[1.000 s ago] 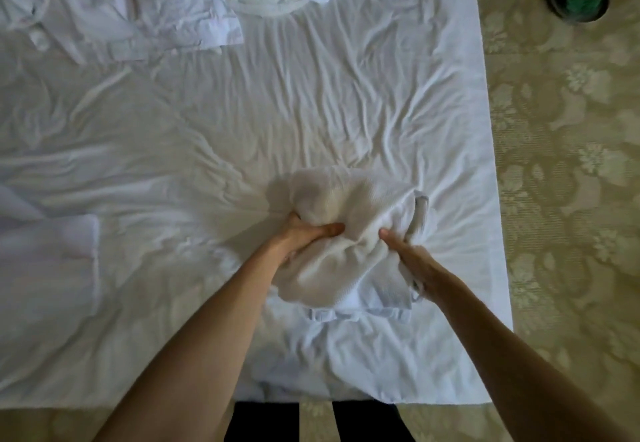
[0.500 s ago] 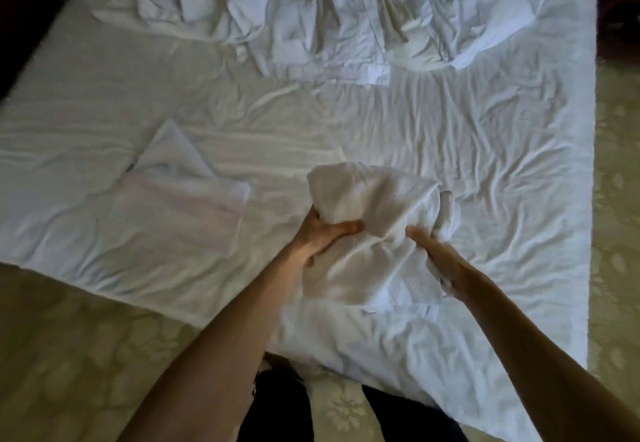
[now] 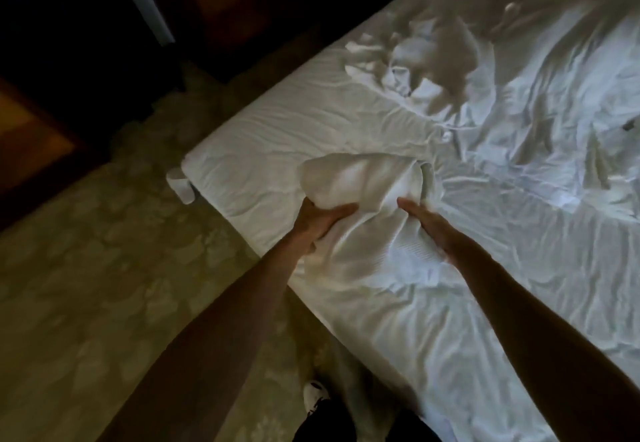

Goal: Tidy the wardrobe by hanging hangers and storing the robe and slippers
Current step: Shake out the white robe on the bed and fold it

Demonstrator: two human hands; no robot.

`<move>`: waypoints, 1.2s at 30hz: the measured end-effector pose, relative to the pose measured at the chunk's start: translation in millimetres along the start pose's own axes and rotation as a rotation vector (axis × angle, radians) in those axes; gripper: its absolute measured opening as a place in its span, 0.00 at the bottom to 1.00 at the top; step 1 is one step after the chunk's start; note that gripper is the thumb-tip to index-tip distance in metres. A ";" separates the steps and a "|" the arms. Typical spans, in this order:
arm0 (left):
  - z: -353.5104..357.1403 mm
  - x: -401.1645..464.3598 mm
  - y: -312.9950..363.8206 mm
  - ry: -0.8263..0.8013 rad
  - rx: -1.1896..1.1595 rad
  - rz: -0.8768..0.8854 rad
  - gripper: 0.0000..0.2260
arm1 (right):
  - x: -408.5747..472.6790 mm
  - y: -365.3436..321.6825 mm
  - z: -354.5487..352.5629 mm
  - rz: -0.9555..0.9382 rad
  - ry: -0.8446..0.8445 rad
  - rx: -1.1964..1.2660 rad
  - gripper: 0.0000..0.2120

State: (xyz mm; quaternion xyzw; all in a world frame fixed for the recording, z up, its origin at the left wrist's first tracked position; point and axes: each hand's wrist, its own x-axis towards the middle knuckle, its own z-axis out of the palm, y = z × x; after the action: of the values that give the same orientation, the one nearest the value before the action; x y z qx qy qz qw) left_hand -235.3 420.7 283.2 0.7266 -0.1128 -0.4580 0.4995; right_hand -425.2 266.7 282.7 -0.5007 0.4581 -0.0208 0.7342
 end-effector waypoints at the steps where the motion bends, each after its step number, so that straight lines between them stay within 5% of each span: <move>1: -25.6 1.5 2.3 0.050 -0.015 0.005 0.45 | 8.1 -13.7 23.8 -0.010 -0.029 -0.026 0.32; 8: -148.8 44.2 26.0 0.270 -0.181 -0.023 0.54 | 93.9 -104.1 144.8 0.028 -0.169 -0.181 0.35; 12: -201.0 95.6 38.1 0.336 -0.284 -0.031 0.52 | 165.1 -149.6 199.5 0.046 -0.186 -0.304 0.40; 16: -248.6 172.7 47.7 0.407 -0.317 -0.041 0.51 | 250.1 -193.2 250.7 0.030 -0.195 -0.412 0.33; 21: -300.0 282.6 46.7 0.470 -0.387 -0.075 0.49 | 381.6 -228.4 301.0 0.071 -0.240 -0.531 0.43; 28: -333.5 413.9 1.7 0.461 -0.398 -0.122 0.49 | 533.4 -222.8 333.3 0.123 -0.224 -0.673 0.55; 36: -347.1 508.1 -74.0 0.455 -0.263 -0.298 0.62 | 644.2 -142.3 337.9 0.080 -0.060 -0.718 0.40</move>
State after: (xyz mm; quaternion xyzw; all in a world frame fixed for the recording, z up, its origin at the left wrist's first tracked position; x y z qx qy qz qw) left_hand 295.1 356.1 -30.9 0.7483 0.1701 -0.3624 0.5290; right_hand 243.3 122.8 -3.3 -0.7086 0.4338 0.1848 0.5249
